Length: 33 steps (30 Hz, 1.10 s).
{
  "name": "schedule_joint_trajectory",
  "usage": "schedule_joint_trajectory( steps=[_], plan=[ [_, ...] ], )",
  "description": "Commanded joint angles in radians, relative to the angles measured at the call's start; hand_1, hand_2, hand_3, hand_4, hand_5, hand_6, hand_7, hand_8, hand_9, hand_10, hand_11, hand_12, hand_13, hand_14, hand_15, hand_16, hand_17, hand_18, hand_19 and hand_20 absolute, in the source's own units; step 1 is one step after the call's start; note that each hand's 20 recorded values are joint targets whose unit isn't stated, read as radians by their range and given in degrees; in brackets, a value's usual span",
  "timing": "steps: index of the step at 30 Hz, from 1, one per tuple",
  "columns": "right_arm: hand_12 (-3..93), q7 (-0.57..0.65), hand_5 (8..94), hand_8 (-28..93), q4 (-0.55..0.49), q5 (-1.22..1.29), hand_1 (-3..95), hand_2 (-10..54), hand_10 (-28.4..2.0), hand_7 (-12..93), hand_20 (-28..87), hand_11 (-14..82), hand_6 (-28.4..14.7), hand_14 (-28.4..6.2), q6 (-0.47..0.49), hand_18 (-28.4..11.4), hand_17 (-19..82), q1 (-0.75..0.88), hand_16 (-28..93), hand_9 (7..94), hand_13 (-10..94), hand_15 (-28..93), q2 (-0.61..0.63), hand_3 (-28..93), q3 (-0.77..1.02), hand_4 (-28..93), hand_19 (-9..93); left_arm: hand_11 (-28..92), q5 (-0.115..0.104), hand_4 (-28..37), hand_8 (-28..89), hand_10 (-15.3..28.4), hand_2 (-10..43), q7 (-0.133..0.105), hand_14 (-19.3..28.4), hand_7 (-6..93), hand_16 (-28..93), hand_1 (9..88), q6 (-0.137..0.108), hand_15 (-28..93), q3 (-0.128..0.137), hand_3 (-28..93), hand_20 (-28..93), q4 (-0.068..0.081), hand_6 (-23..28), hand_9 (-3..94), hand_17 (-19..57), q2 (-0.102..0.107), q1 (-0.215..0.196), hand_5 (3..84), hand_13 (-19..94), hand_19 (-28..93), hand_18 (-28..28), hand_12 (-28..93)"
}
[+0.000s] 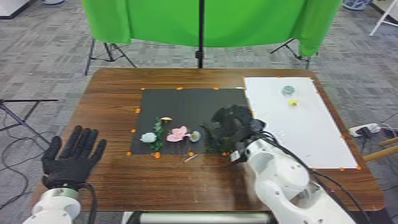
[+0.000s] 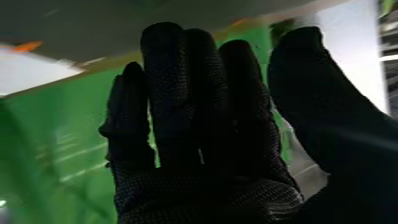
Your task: Arrange flowers
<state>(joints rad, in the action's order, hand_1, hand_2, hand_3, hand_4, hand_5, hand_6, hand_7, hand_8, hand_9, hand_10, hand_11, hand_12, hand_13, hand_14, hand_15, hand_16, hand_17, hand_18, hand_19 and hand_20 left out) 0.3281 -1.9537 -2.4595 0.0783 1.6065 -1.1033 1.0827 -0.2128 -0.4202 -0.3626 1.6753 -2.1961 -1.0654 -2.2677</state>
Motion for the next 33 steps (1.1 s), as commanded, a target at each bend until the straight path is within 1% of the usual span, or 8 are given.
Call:
schedule_joint_trajectory(
  steps=[1, 10, 12, 16, 21, 26, 30, 33],
  plan=[
    [16.0, 0.115, 60.1, -12, 0.054, -0.040, 40.8, -9.1, -15.9, 13, 39, 15.1, -2.6, -13.5, -0.081, -20.7, 25, -0.024, 21, 58.4, 52, 51, 0.097, 82, 0.184, -28, 79, 23, -0.007, -28.3, -10, 13.4, 16.0, -0.005, 12.6, 14.0, -5, 26.3, 0.005, 32, 0.001, 75, 15, -0.002, 8.4, 40.1, -4.6, -0.013, -0.019, 46.6, 35, 38, 13.1, 11],
    [13.7, 0.216, 50.4, -12, 0.239, 0.037, 41.5, -9.5, -14.6, 14, 31, 9.4, -3.0, -14.9, -0.036, -19.5, 18, -0.111, 15, 43.3, 37, 32, 0.134, 84, 0.305, -28, 69, 23, -0.008, -28.3, -10, 13.5, 16.0, -0.008, 12.6, 14.1, -5, 26.3, 0.001, 33, 0.001, 75, 15, -0.001, 8.4, 40.2, -4.6, -0.012, -0.023, 46.7, 35, 38, 13.1, 11],
    [13.4, 0.223, 49.8, -13, 0.280, 0.046, 44.0, -9.5, -13.4, 14, 30, 8.9, -2.2, -14.5, 0.008, -19.3, 17, -0.144, 15, 42.6, 36, 31, 0.134, 84, 0.284, -28, 69, 23, -0.020, -28.3, -10, 13.4, 16.0, -0.011, 12.6, 14.0, -5, 26.3, -0.002, 32, -0.003, 75, 15, 0.002, 8.4, 40.2, -4.6, -0.011, -0.019, 46.7, 35, 38, 13.1, 11],
    [12.1, 0.186, 47.0, -13, 0.315, 0.044, 47.7, -9.5, -11.1, 15, 29, 7.0, 1.1, -13.3, 0.017, -19.1, 17, -0.154, 16, 42.2, 38, 28, 0.116, 83, 0.284, -28, 68, 23, -0.016, -28.3, -10, 13.4, 16.0, -0.009, 12.7, 14.0, -5, 26.3, 0.002, 32, -0.008, 75, 15, 0.006, 8.4, 40.1, -4.6, -0.008, -0.011, 46.7, 35, 38, 13.1, 11],
    [11.7, 0.165, 46.1, -13, 0.351, 0.043, 48.0, -9.5, -9.4, 15, 28, 6.5, 1.7, -11.9, 0.017, -18.6, 17, -0.193, 17, 42.4, 40, 26, 0.103, 82, 0.241, -28, 68, 23, -0.016, -28.3, -10, 13.4, 16.0, -0.008, 12.6, 14.0, -5, 26.3, 0.002, 32, -0.011, 75, 15, 0.006, 8.4, 40.2, -4.6, -0.009, -0.009, 46.7, 35, 38, 13.1, 11],
    [11.3, 0.146, 48.8, -14, 0.406, 0.046, 48.7, -9.5, -8.1, 16, 28, 6.5, 3.3, -10.6, 0.129, -18.2, 18, -0.230, 19, 44.2, 43, 24, 0.091, 81, 0.226, -28, 67, 23, 0.024, -28.3, -10, 13.4, 16.6, 0.010, 12.6, 13.8, -5, 26.5, 0.066, 32, -0.017, 75, 15, 0.019, 8.3, 40.1, -4.5, -0.008, -0.012, 46.5, 34, 37, 13.1, 11],
    [11.2, 0.130, 50.1, -14, 0.428, 0.017, 49.3, -9.5, -7.2, 16, 28, 6.4, 4.3, -10.0, 0.134, -18.0, 18, -0.217, 20, 45.3, 44, 23, 0.090, 81, 0.222, -28, 66, 23, 0.017, -28.3, -10, 13.6, 17.0, 0.012, 12.6, 13.8, -5, 26.6, 0.064, 32, -0.017, 75, 15, 0.017, 8.2, 40.1, -4.6, -0.009, -0.018, 46.6, 34, 37, 13.1, 11],
    [10.6, 0.129, 58.1, -15, 0.460, -0.021, 50.2, -9.5, -6.6, 16, 28, 7.2, 5.1, -9.5, 0.105, -17.6, 18, -0.215, 21, 51.5, 46, 22, 0.081, 79, 0.215, -28, 66, 23, 0.027, -28.3, -10, 13.5, 17.0, 0.017, 12.7, 13.6, -5, 26.6, 0.081, 32, -0.016, 75, 15, 0.022, 8.2, 40.2, -4.6, -0.009, -0.021, 46.7, 34, 37, 13.1, 11]
  ],
)
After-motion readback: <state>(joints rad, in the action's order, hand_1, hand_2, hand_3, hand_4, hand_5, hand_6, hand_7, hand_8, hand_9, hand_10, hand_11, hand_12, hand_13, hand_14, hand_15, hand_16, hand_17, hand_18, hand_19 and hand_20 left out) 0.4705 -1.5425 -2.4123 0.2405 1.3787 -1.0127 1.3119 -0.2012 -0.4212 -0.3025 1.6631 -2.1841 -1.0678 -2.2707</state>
